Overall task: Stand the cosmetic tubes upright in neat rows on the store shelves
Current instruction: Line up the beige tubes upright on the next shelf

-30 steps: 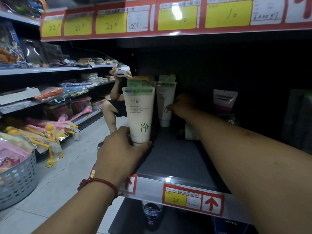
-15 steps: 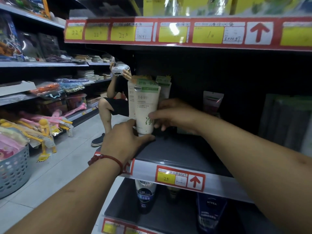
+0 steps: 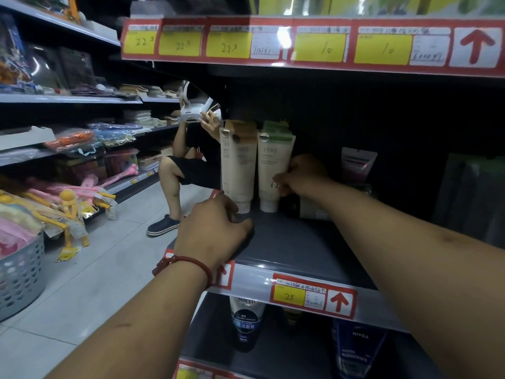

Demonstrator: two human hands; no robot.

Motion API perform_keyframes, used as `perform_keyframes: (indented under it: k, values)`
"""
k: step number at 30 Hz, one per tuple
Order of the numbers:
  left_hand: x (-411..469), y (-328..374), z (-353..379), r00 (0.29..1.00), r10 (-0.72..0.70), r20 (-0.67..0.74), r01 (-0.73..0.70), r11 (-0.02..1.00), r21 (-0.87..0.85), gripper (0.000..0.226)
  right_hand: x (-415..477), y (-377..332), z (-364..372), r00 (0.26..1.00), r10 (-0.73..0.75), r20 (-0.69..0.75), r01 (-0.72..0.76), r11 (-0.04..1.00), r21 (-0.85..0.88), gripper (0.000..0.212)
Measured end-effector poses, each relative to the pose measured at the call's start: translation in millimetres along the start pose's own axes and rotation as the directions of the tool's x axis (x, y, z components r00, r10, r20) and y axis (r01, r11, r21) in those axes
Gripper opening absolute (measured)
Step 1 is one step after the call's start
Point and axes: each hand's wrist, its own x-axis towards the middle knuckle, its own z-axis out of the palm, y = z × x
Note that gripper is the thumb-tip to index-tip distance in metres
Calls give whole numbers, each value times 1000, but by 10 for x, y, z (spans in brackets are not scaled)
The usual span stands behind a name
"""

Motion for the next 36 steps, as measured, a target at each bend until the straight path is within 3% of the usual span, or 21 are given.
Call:
perform_keyframes:
  k: [9, 14, 20, 26, 34, 36]
  values:
    - [197, 31, -2, 993, -116, -5, 115, 989, -87, 75, 40, 39, -4, 1000, -4, -2, 4, 999, 41, 5]
    - [468, 88, 93, 993, -116, -7, 114, 982, -152, 91, 50, 32, 68, 1000, 27, -12, -27, 999, 43, 14]
    - [568, 3, 117, 992, -122, 11, 122, 976, -180, 64, 57, 59, 148, 998, 29, -54, -27, 999, 27, 19]
    - [422, 0, 44, 988, -52, 148, 80, 979, -190, 75, -10, 70, 239, 987, -41, -158, 38, 999, -24, 17]
    - [460, -39, -195, 968, -3, 250, 23, 997, -79, 52, -102, 81, 288, 970, -110, -217, 87, 990, -110, 23]
    - [532, -54, -214, 977, -21, 212, 38, 996, -75, 48, -86, 87, 288, 971, -108, -212, 86, 990, -109, 27]
